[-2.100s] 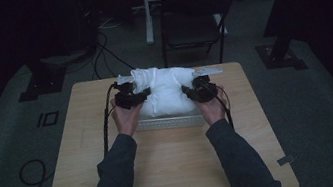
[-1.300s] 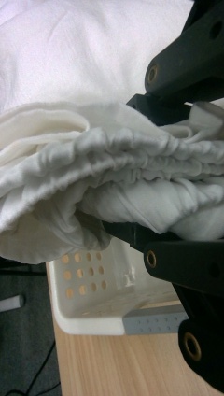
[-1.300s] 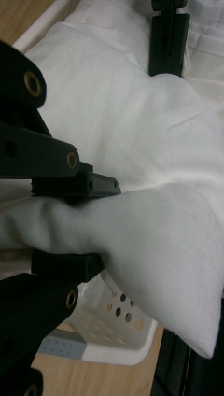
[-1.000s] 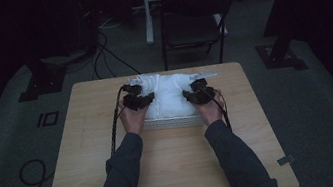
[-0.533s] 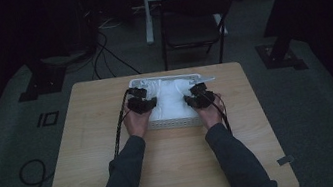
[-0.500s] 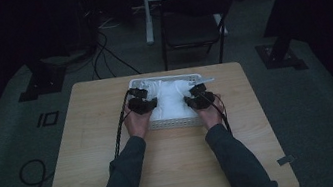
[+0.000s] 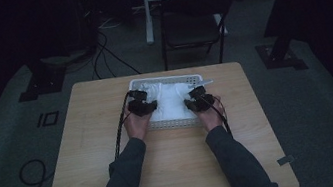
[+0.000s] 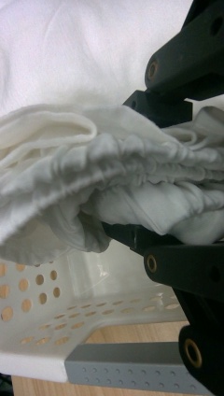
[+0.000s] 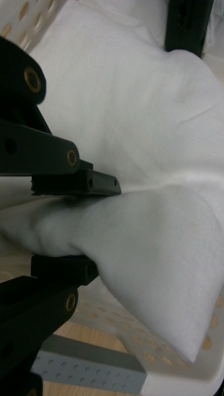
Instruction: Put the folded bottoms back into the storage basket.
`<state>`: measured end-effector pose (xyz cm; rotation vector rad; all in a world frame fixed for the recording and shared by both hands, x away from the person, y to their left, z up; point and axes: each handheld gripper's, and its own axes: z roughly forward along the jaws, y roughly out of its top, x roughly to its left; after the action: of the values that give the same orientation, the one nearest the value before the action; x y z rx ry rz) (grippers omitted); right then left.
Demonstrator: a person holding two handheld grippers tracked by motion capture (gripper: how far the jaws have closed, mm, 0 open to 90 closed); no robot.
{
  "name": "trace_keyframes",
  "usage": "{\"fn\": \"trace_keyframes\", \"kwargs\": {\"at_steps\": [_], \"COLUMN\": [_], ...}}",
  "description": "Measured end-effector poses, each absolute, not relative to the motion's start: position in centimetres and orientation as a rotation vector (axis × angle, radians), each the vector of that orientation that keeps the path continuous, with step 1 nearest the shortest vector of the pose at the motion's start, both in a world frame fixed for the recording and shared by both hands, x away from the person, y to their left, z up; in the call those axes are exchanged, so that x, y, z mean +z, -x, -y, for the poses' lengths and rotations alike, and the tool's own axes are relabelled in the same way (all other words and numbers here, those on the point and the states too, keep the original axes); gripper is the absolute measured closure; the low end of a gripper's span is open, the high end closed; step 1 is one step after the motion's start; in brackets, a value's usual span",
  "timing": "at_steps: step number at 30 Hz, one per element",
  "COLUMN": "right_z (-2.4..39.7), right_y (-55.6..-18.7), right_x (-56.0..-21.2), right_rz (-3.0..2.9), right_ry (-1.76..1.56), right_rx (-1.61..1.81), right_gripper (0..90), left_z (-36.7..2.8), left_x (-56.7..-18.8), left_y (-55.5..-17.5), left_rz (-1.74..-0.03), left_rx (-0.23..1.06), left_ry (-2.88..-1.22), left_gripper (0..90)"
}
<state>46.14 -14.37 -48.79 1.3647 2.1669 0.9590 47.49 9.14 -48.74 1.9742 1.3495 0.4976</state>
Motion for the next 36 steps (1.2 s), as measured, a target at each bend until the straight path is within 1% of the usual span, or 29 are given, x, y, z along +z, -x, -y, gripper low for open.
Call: {"fn": "trace_keyframes", "kwargs": {"at_steps": [3, 5, 6, 8, 12, 17, 22, 25, 27, 28, 36], "right_z": [14.4, 14.6, 15.0, 15.4, 15.7, 16.2, 16.6, 16.8, 16.9, 17.1, 17.8], "right_y": [-46.1, -46.0, -45.8, -45.5, -44.9, -44.6, -44.3, -43.3, -43.0, -42.4, -40.5], "right_x": [-48.7, -48.8, -48.6, -48.4, -47.7, -47.3, -47.2, -46.9, -46.9, -46.8, -46.2], "right_rz": [-2.165, -2.153, -2.134, -2.122, -2.105, -2.093, -2.086, -2.084, -2.084, -2.079, -2.053], "right_ry": [-1.362, -1.368, -1.37, -1.365, -1.327, -1.32, -1.329, -1.326, -1.318, -1.312, -1.289], "right_rx": [0.929, 0.903, 0.911, 0.942, 0.948, 0.955, 0.973, 1.037, 1.046, 1.058, 1.094], "right_gripper": [62.4, 55.3, 50.2, 44.5, 41.2, 40.8, 40.3, 43.1, 43.5, 45.4, 49.5], "left_z": [-9.1, -9.2, -9.4, -9.7, -10.4, -11.3, -12.5, -13.0, -13.4, -13.6, -15.3], "left_x": [-48.8, -48.7, -48.7, -48.7, -48.6, -47.7, -46.6, -46.4, -46.4, -46.3, -46.1], "left_y": [-47.5, -47.5, -47.5, -47.4, -47.3, -46.7, -46.2, -45.2, -44.3, -43.9, -41.3], "left_rz": [-1.364, -1.364, -1.364, -1.369, -1.39, -1.386, -1.364, -1.312, -1.286, -1.28, -1.255], "left_rx": [0.506, 0.507, 0.503, 0.501, 0.492, 0.535, 0.546, 0.528, 0.531, 0.535, 0.554], "left_ry": [-1.987, -1.993, -1.987, -1.973, -1.949, -1.887, -1.833, -1.813, -1.809, -1.803, -1.785], "left_gripper": [50.1, 48.4, 45.9, 42.8, 40.1, 39.5, 40.2, 43.2, 43.6, 44.6, 45.3]}}
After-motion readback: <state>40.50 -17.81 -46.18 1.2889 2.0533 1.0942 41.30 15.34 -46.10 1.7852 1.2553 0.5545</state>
